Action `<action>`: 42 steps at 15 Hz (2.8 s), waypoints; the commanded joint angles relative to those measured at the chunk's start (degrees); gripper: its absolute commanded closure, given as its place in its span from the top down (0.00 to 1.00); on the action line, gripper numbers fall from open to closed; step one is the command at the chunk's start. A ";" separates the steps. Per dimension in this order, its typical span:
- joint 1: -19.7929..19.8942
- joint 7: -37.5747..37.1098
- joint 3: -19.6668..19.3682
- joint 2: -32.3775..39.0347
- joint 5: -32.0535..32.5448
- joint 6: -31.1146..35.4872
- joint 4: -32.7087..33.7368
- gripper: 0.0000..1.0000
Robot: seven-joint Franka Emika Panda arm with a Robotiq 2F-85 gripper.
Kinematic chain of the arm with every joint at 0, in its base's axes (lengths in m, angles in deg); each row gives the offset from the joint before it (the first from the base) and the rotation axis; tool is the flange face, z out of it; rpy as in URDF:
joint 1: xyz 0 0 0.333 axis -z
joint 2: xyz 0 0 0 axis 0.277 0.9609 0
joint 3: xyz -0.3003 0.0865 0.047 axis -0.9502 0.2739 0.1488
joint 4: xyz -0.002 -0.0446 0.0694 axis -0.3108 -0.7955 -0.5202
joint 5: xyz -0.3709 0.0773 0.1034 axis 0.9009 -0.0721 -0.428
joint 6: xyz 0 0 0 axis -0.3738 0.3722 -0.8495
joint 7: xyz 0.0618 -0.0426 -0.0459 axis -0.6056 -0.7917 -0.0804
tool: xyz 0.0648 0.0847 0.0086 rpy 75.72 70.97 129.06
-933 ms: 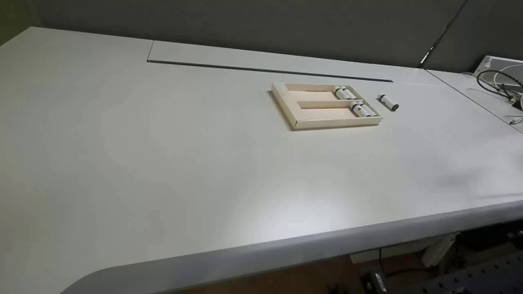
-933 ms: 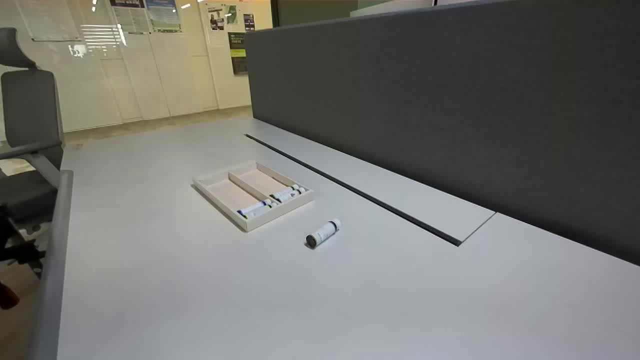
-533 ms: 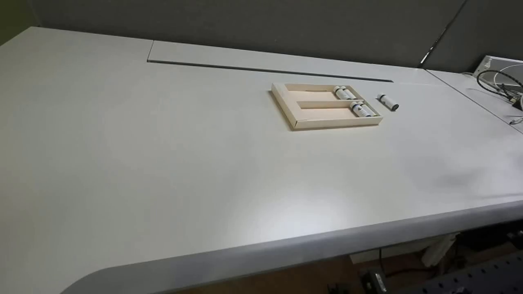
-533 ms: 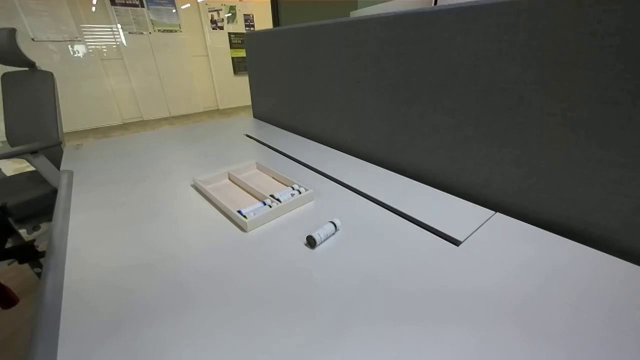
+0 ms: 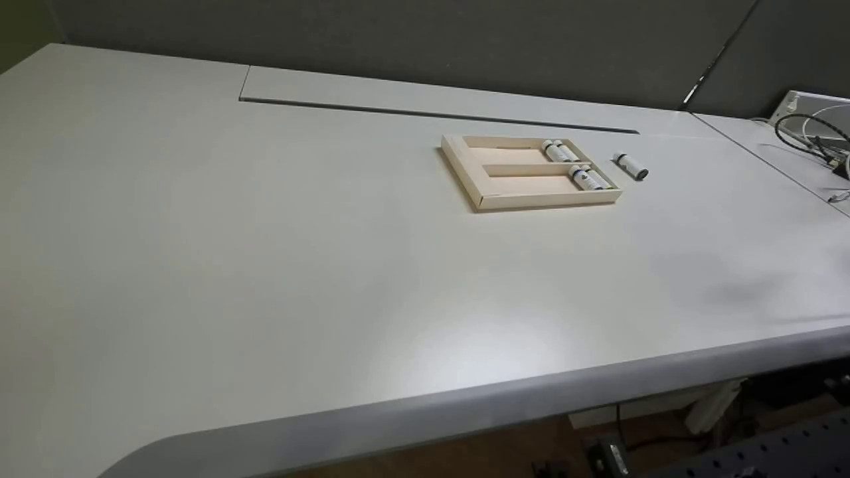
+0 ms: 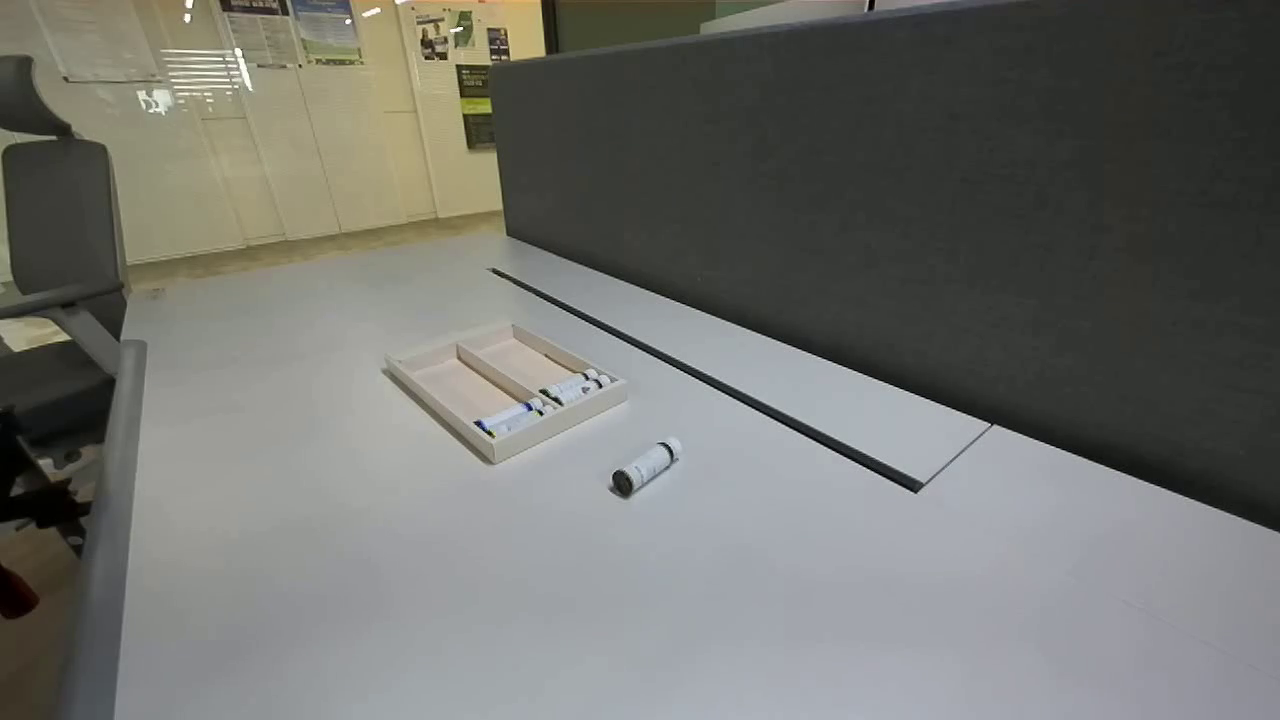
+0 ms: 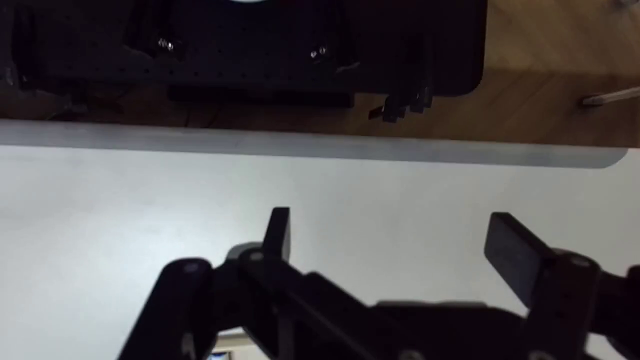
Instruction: Pick up one of the small bottle from the bottom compartment of the wooden tray and put it on the table.
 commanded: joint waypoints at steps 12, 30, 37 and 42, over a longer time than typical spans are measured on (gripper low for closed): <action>5.82 11.25 -5.85 36.32 10.56 18.44 26.09 1.00; 6.42 12.04 -5.94 46.15 7.91 24.56 25.81 1.00; 6.34 13.13 -4.18 61.08 7.07 34.04 26.31 1.00; 6.09 13.38 -2.86 66.46 8.13 44.14 26.96 1.00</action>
